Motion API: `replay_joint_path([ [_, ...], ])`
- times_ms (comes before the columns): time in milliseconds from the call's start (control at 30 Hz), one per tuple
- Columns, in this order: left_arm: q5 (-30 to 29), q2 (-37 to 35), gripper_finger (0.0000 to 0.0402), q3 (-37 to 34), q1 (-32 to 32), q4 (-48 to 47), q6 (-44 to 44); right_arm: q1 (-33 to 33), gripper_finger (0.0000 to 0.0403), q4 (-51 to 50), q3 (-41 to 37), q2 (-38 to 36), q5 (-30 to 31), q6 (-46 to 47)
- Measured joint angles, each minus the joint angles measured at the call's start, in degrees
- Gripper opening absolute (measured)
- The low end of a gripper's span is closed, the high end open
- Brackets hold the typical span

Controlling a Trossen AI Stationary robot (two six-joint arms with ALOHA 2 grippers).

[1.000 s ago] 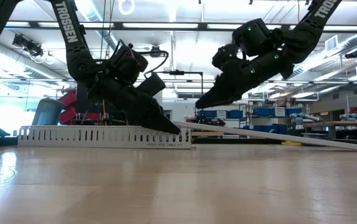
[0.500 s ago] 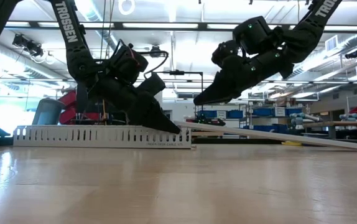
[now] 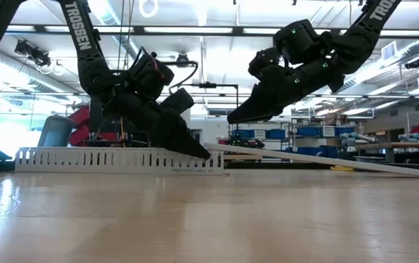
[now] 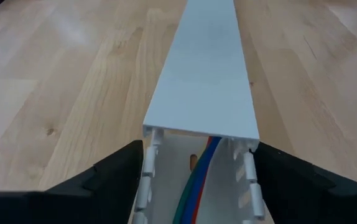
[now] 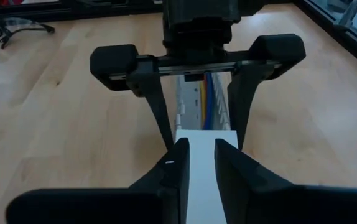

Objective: Ziptie cables
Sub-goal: Close the white cable duct with the white cable duct cover

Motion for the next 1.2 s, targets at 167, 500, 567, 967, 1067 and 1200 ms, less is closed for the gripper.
replay_joint_path([
  [167, 0.0, -0.8, 0.0300, 0.0, 0.0, -0.6, 0.0, 0.0, 0.0066, 0.0, 0.0, 0.0, 0.0, 1.4],
  [500, 0.5, -4.8, 0.0300, -0.4, 0.0, -7.7, 1.0, 0.0, 0.0066, 0.0, 0.0, 0.0, 0.1, 1.4],
  [567, 0.5, -4.8, 0.0300, -1.4, -0.1, -7.9, 0.8, 0.0, 0.0066, 0.0, 0.0, 0.0, 0.1, 1.4],
  [967, -0.2, -4.7, 0.0300, -7.7, -0.2, 4.4, -2.5, 0.0, 0.0066, 0.0, 0.0, 0.0, 0.1, 1.5],
  [1067, -0.4, -4.7, 0.0300, -8.0, -0.2, 4.2, -2.6, 0.0, 0.0066, -0.1, 0.0, 0.0, 0.1, 1.6],
  [1200, -0.6, -4.7, 0.0286, -8.4, -0.2, 4.2, -2.4, 0.0, 0.0061, 0.0, 0.0, 0.0, 1.1, 4.7],
])
